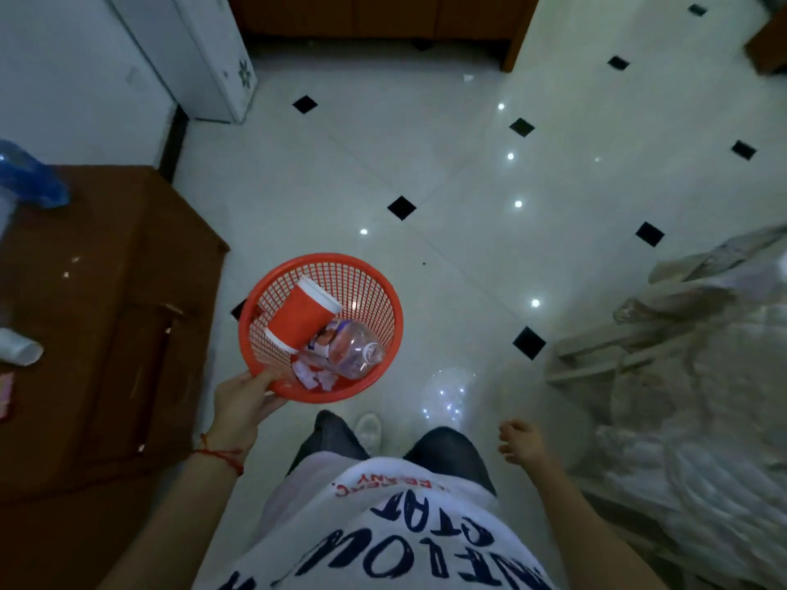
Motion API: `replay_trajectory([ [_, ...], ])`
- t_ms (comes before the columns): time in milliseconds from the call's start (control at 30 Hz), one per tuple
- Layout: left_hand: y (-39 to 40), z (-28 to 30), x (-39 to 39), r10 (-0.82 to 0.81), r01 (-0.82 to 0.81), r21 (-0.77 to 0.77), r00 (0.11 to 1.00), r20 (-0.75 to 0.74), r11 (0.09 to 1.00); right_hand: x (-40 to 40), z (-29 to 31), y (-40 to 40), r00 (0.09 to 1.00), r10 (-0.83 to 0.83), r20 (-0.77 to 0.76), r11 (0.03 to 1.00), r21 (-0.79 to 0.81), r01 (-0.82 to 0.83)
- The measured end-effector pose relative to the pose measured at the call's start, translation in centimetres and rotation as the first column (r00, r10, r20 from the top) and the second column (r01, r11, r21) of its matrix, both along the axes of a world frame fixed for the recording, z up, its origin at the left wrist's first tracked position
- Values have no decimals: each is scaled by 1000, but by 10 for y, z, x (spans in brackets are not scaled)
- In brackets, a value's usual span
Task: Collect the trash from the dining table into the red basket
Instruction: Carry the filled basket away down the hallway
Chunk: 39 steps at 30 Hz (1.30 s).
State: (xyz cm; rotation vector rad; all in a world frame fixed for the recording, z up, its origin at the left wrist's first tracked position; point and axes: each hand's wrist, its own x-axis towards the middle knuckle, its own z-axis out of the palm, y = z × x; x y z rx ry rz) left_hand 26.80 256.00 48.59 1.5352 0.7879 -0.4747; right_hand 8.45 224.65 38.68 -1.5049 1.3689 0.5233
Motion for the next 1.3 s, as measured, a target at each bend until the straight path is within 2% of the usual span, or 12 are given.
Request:
replay_trajectory([
  [267, -147, 7, 152, -190, 191, -14, 981, 49, 982, 31, -18, -67, 972, -190, -140, 979, 45, 198],
  [433, -236, 6, 214, -226, 226, 13, 972, 55, 974, 102, -12, -142, 922, -361, -141, 922, 92, 376],
  [700, -355, 12, 296, -289, 289, 11, 957, 13, 957, 241, 13, -288, 882, -471, 15, 877, 121, 466],
  [867, -435, 5, 350, -358, 358, 38, 934, 5, 933, 300, 11, -367, 855, -509, 99, 859, 132, 495],
  [1000, -521, -1, 400, -439, 438, 47, 899, 10, 898, 322, 0, -428, 841, -534, 84, 844, 122, 523],
  [1100, -595, 3, 434, -508, 507, 47, 861, 17, 861, 326, -7, -469, 816, -576, 50, 817, 56, 573],
  [1300, -756, 19, 484, -718, 717, 34, 695, 34, 696, 323, -6, -540, 675, -738, 19, 675, 8, 738],
])
